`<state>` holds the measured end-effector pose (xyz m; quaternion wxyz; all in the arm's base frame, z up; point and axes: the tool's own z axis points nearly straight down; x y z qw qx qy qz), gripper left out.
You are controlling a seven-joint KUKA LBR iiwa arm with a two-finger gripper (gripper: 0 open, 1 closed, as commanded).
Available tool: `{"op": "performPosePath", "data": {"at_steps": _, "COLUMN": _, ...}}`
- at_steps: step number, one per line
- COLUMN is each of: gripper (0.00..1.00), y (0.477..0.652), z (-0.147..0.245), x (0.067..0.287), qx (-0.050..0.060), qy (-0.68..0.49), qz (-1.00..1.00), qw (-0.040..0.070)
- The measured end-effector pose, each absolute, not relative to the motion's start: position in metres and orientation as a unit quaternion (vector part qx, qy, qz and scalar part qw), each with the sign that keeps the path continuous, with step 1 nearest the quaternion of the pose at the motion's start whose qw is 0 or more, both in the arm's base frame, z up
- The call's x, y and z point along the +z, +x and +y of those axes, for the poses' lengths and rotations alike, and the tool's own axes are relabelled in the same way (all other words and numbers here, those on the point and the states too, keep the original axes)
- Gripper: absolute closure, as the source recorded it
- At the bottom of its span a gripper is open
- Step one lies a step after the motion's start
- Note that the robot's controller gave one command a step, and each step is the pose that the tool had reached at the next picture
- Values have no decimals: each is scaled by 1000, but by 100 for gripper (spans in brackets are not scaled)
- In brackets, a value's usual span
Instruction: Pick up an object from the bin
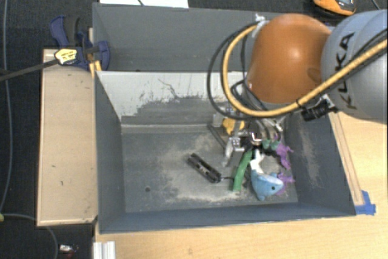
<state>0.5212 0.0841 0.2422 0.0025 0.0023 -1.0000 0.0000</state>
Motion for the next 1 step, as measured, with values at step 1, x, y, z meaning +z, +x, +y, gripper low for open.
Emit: {"op": "performPosePath", "data": {"at_steps": 1, "gripper": 0, "y": 523, "z": 84, "x": 247, "qx": -1, "qy": 0, "qz": -1000, "qw": -2}}
